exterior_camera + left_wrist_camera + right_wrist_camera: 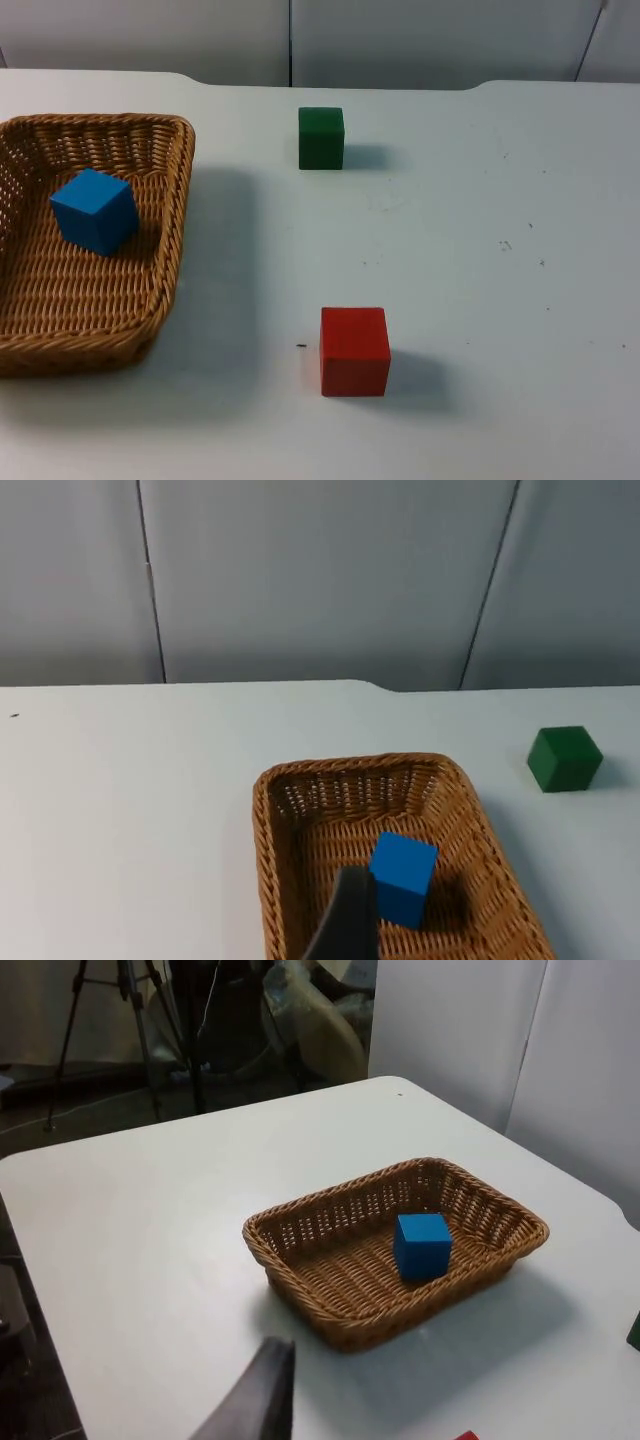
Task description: Pick up the basket with the left hand and place the blue cube into the basket with the right hand.
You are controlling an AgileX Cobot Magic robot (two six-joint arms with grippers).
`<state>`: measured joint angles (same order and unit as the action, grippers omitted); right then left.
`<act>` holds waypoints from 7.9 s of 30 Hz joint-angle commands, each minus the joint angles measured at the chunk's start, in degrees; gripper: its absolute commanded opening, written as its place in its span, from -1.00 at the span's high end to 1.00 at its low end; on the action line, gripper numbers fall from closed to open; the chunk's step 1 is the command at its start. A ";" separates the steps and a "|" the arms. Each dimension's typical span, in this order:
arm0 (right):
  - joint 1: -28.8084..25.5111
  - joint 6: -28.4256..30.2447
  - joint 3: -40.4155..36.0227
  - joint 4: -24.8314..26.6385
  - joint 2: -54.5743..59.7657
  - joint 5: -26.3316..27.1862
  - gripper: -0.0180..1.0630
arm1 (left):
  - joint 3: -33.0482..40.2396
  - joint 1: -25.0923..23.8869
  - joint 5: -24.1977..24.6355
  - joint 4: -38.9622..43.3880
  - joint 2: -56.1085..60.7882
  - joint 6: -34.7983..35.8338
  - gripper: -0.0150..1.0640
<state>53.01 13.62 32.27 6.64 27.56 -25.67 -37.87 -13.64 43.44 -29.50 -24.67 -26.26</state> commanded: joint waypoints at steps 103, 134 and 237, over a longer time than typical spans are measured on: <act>0.16 -15.13 -3.24 -11.43 -27.56 -36.18 -0.97 | 5.97 16.48 25.49 28.22 24.67 21.97 -0.54; 0.16 -15.81 -3.24 -12.16 -27.56 -36.18 -0.96 | 6.36 16.48 26.53 37.76 24.67 22.39 -0.94; 0.16 -18.10 -3.24 -13.90 -27.56 -36.18 -0.96 | 8.52 16.48 18.33 28.43 24.67 24.79 -0.94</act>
<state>53.12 -4.46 29.32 -7.61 0.12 -62.42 -29.44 2.65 62.37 -0.47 -0.23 -1.52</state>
